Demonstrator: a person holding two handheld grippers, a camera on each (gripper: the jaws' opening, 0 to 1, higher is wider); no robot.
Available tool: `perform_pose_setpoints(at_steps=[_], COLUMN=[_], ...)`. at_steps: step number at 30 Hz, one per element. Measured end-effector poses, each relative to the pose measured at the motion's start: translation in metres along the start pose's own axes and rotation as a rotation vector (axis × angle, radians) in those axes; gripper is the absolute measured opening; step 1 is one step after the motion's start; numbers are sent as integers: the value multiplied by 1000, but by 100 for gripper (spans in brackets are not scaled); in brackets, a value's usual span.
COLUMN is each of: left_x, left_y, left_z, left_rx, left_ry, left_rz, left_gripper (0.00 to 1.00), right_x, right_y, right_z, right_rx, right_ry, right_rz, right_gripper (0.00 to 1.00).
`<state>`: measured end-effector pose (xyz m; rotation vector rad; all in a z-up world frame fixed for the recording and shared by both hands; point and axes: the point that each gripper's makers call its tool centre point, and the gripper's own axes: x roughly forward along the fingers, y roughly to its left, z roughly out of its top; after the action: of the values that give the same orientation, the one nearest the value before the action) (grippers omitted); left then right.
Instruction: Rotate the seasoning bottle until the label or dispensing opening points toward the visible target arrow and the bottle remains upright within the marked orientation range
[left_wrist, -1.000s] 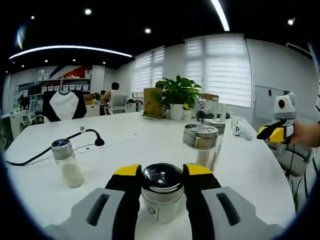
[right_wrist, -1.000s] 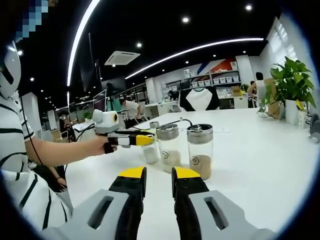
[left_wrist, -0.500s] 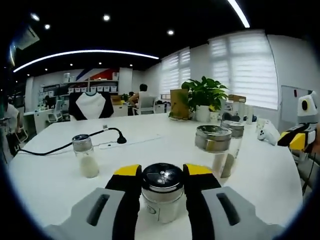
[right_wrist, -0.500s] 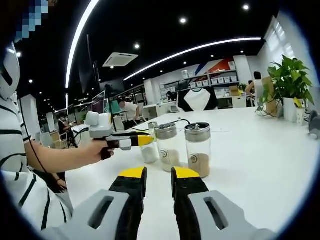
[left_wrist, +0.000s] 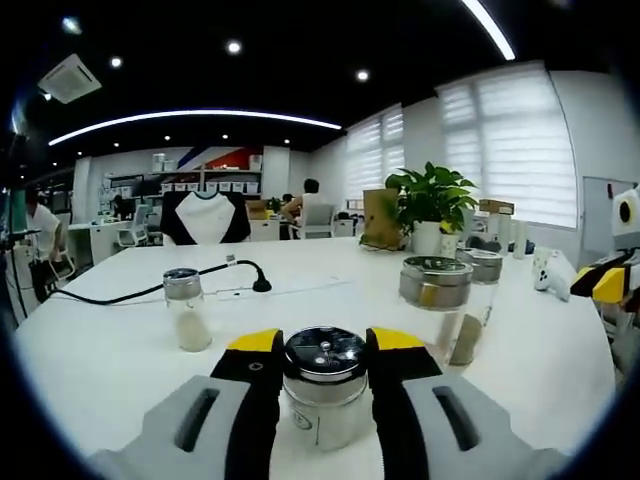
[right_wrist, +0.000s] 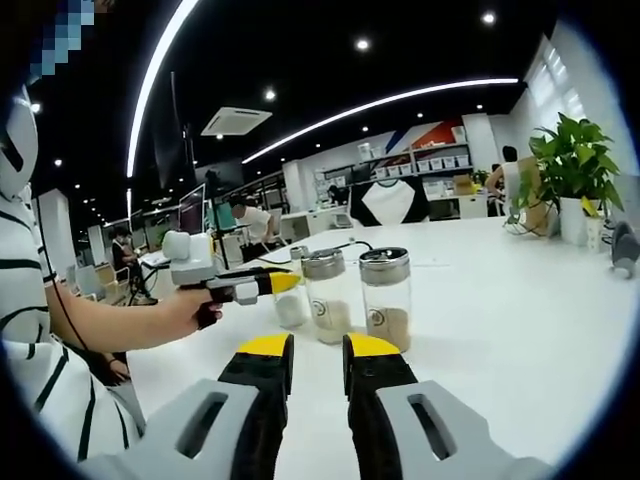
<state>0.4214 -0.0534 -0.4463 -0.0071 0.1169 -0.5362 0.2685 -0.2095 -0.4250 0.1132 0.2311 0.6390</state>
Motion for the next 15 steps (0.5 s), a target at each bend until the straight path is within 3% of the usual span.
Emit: perform_pose_setpoints(at_steps=[6,9,15], left_x=[-1,-3,-12], left_y=[0,0,-1], left_z=[6,10,8], left_rx=[-46,-33,1], left_ry=[-16,-17,4], left_rz=[-21,-42,-122], left_gripper=[38,46,45], right_x=[-2,-2,2], right_y=[0,0,5], right_z=[0,-1,3], right_rx=[1,-1,-6], right_ry=[-2,2,-7], right_rz=[-1,-3,23], right_gripper=[17,17,18])
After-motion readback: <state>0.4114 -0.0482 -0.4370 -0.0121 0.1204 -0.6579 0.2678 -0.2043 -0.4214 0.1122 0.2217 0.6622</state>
